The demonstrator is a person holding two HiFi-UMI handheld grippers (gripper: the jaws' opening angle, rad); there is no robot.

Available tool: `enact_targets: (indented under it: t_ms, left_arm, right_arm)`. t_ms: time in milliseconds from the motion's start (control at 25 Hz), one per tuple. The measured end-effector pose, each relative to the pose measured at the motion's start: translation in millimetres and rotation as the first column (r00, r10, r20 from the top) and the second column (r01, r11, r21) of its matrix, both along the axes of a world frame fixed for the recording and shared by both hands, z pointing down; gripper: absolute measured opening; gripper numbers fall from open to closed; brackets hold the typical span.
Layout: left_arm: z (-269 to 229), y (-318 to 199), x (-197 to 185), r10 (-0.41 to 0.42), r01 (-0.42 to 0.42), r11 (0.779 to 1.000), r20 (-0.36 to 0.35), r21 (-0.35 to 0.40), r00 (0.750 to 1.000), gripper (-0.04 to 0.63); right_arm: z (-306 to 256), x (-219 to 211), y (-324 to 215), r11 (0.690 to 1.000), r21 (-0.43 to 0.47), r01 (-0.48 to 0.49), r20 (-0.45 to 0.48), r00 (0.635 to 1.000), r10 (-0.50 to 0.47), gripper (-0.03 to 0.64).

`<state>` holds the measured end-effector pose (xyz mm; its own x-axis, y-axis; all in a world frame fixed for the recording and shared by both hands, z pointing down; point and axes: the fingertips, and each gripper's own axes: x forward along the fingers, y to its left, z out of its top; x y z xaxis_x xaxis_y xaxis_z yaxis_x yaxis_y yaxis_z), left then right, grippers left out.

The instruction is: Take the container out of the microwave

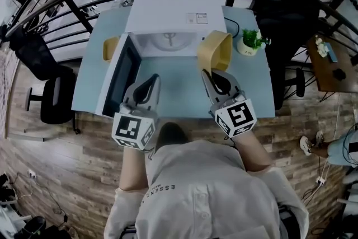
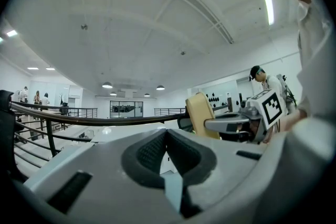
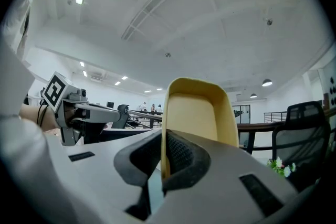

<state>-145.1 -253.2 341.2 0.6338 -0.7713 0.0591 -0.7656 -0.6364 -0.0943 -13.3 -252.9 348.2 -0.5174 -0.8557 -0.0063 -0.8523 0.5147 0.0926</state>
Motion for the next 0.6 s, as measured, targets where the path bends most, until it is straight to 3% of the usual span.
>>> enact_targets:
  t_ms: [600]
  left_arm:
    - [2.5, -3.3, -3.5, -0.002, 0.002, 1.0, 0.007, -0.007, 1.0, 0.002]
  right_arm:
    - [6.1, 3.9, -9.4, 0.999, -0.023, -0.038, 0.032, 0.999, 0.039, 0.02]
